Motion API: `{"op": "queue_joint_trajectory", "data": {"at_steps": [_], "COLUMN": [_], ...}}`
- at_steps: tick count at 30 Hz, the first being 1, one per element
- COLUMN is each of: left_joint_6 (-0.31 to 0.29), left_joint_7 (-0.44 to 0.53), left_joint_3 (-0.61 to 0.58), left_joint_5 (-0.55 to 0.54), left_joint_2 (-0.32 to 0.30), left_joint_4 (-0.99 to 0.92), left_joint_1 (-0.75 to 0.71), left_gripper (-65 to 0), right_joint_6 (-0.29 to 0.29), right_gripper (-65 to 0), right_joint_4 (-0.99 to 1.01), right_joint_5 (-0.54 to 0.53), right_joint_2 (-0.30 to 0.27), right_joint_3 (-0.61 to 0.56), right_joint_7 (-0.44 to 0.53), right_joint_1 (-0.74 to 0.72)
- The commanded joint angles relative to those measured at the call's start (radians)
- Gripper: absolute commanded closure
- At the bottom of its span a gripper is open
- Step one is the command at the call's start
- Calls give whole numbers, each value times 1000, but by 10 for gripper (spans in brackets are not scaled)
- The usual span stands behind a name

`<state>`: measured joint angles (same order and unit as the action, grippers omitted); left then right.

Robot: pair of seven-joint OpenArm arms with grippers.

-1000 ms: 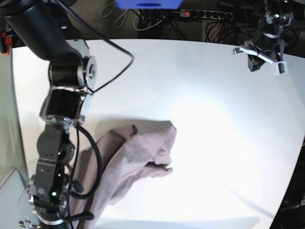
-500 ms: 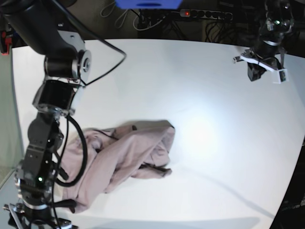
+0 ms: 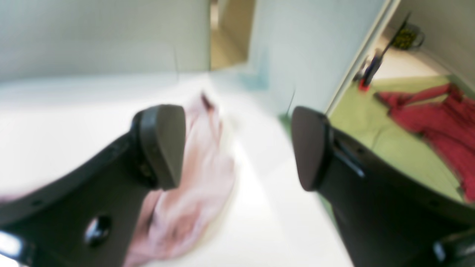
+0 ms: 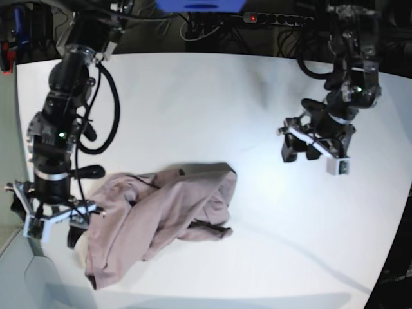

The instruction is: Layout the t-shirt on the table in an organized manner, then fold the t-shirt properly

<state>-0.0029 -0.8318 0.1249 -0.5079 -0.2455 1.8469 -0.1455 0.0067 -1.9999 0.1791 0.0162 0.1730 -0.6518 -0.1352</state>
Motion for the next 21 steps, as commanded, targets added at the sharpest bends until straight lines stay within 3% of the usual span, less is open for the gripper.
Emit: {"op": "queue_joint_trajectory", "data": {"at_steps": [1,5,10,14,21], "left_joint_6": [4,4,4,5,7], "left_joint_7": [19,38,202,263,345], "left_joint_3": [-37,-196,-359,-443,-540], "left_joint_5": [25,157,266,351,366], "left_joint_2": [-10,-5,-7,-5,-2], "left_joint_4": [-22,-184,-278,-341,-517], "left_joint_1": [48,163,221,261,358], "left_gripper": [-343,-342,-342,-346,-346], "right_joint_6": [-3,-3,-3,-3,-4], "right_gripper": [-449,-449,-449,-449,-449], "right_joint_4": [-23,-26,-26,-26,-26], "right_joint_5": [4,4,4,4,7], "right_joint_2": [-6,-5,-2,-2,-2], "right_joint_3": [3,3,3,3,3], "right_joint_7": [36,37,37,37,34], "right_joint_1": [-1,81,127,134,136]}}
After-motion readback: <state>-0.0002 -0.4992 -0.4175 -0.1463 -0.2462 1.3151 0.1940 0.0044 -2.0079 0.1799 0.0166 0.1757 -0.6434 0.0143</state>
